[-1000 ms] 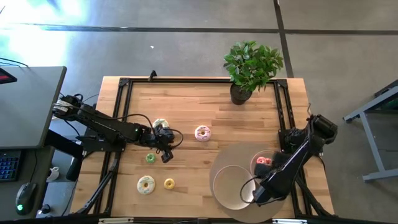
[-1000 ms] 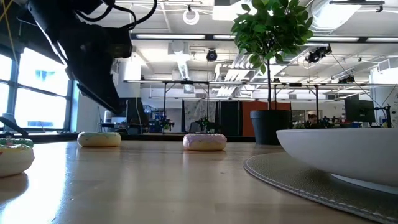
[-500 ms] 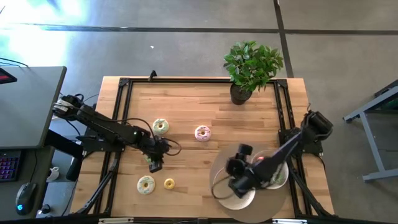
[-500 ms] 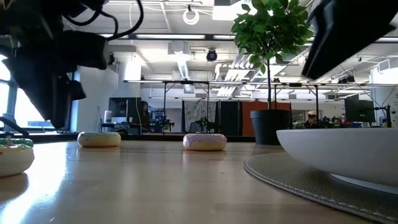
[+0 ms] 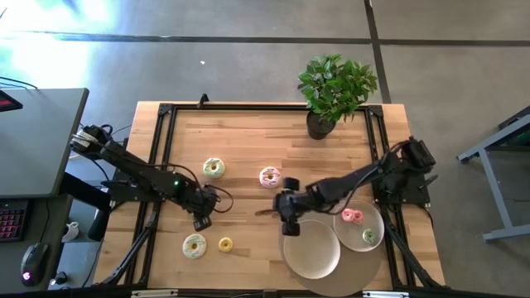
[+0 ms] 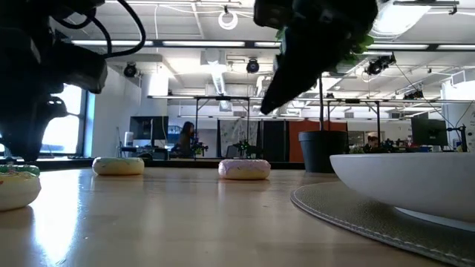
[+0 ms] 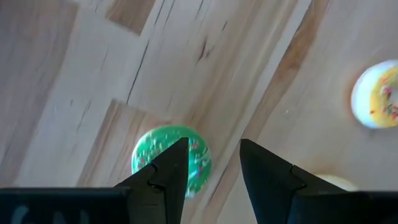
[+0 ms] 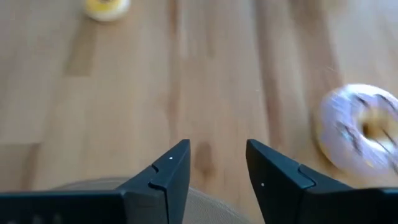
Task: Pick & Place donuts
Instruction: Put the small green donut into the right white plate
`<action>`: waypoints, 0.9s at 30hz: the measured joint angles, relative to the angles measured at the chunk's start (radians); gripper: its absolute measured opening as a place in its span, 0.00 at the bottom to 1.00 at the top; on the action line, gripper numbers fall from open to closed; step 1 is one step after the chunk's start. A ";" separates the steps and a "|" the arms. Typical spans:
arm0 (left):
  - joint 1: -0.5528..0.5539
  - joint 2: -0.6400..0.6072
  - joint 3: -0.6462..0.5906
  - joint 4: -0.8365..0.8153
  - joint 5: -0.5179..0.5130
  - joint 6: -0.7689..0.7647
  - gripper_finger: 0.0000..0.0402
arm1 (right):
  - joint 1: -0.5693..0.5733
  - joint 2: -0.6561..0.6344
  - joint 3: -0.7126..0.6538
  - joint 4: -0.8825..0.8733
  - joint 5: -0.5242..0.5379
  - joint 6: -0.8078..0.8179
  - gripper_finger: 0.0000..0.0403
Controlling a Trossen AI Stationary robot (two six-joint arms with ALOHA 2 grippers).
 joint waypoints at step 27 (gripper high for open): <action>-0.097 0.169 0.005 -0.023 -0.124 -0.160 0.32 | -0.033 0.002 -0.002 0.106 -0.144 -0.200 0.35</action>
